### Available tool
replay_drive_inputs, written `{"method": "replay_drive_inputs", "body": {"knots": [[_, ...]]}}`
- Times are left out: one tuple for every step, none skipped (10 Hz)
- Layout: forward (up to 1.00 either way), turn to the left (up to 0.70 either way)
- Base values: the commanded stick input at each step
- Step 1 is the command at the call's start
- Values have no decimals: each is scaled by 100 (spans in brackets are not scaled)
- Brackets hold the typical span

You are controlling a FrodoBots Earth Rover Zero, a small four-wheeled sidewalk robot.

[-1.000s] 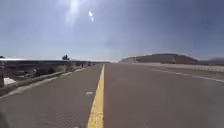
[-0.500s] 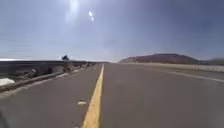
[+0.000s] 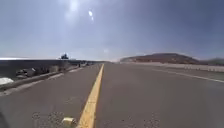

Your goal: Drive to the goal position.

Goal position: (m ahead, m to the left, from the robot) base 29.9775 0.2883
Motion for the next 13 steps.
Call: {"method": "replay_drive_inputs", "body": {"knots": [[85, 0], [85, 0], [85, 0], [85, 0], [85, 0], [85, 0], [85, 0], [85, 0], [85, 0], [85, 0], [85, 0], [85, 0], [85, 0]]}}
